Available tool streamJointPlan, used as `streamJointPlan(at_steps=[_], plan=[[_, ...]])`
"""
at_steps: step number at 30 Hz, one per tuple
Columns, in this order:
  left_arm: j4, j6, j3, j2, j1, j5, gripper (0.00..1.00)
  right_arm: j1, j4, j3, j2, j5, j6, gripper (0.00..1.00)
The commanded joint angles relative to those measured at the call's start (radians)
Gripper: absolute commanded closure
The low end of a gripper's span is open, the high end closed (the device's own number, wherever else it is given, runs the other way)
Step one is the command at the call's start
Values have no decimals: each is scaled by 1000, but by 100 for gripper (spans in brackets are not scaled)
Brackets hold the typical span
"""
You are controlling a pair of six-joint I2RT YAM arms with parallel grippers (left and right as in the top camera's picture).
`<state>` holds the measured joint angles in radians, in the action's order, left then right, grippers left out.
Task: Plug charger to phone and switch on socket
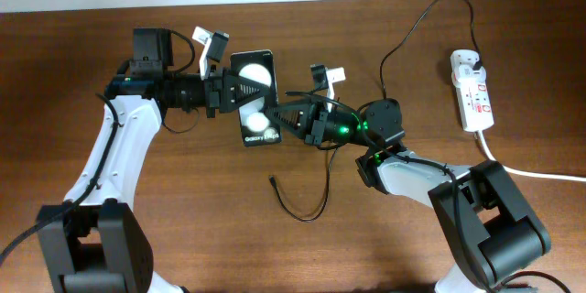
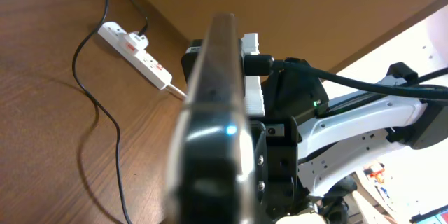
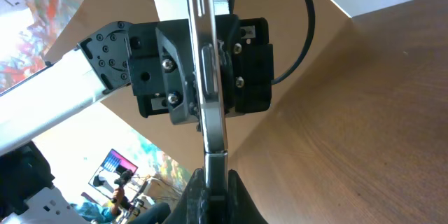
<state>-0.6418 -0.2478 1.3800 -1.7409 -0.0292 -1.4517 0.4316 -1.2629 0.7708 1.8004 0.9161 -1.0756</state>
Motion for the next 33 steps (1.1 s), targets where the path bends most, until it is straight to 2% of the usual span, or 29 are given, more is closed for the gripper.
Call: streamJointPlan(at_steps=[1,2,3,4,5,6,9,11,14,17,20,23,28,33], plan=[[-6,-15,8,34,-7,-97,100,-34,18,14,4,-96,-22,88],[-6,-15,8,34,-7,-89,100,-34,18,14,4,-93,-22,87],[-6,-15,8,34,-7,-38,100,-34,17,14,4,-89,-22,81],[-11,-15,8,34,-7,26,100,-34,18,14,4,-86,-22,67],[-24,-15,8,34,-7,109,100,-34,18,14,4,-78,-20,48],[-52,-15,8,34,-7,257,100,-39,19,14,4,-45,6,34],[-150,-15,8,34,-7,592,100,-75,165,14,4,37,80,15],[-202,-13,7,34,-12,720,100,-96,368,14,4,59,185,13],[-204,80,-25,34,-71,944,100,-100,763,14,4,47,426,12],[-186,147,-61,34,-136,1081,100,-98,964,14,4,12,540,12],[-145,274,-113,34,-211,1307,100,-98,1129,14,4,-105,624,12],[-128,339,-151,32,-237,1355,100,-98,1171,14,4,-204,623,12],[-93,350,-251,8,-241,1355,100,-98,1170,14,4,-223,624,10],[-95,353,-267,-8,-241,1356,100,-98,1170,14,4,-240,624,8]])
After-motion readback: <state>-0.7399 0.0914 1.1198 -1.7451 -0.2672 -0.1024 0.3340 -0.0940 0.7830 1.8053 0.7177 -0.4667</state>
